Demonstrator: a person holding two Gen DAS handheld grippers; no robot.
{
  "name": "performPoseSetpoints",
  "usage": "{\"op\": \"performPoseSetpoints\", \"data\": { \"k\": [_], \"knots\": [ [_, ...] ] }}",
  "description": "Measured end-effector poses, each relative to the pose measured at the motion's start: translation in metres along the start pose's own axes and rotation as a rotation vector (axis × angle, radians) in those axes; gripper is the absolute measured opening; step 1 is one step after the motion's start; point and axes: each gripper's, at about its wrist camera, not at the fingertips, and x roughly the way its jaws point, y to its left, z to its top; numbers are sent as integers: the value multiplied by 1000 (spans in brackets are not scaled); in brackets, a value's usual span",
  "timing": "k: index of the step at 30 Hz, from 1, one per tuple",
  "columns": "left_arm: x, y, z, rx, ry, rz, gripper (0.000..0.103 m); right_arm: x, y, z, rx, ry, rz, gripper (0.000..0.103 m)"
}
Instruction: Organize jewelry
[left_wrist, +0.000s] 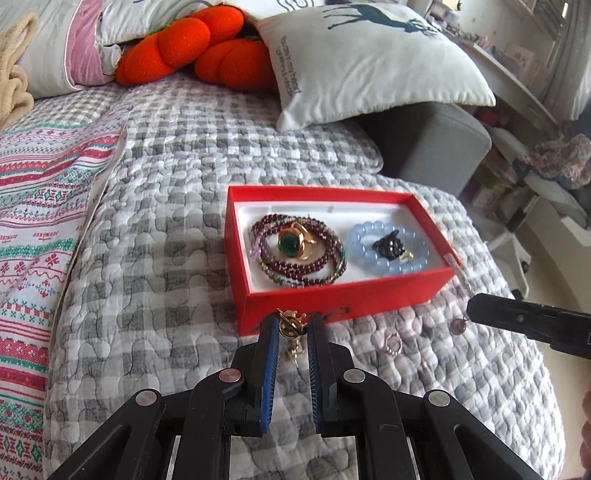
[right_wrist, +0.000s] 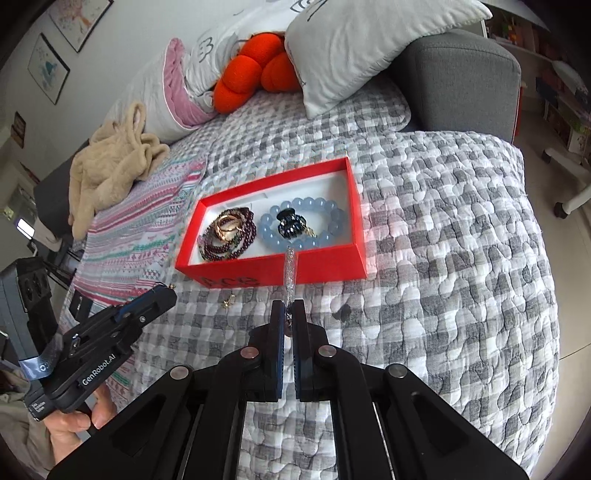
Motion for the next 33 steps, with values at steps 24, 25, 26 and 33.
{"op": "performPoseSetpoints", "data": {
  "k": [24,25,26,33],
  "knots": [
    [35,-15,24,59,-23,90,38,33,-14,51,19,-86,-73,6],
    [30,-16,23,66,-30,88,40,33,-13,51,13,-84,-76,9],
    [25,-16,21,73,-35,88,43,32,-12,51,7,-84,-76,17],
    [3,-2,0,53,-11,116,68,15,-4,35,-54,-86,-91,34]
  ]
}}
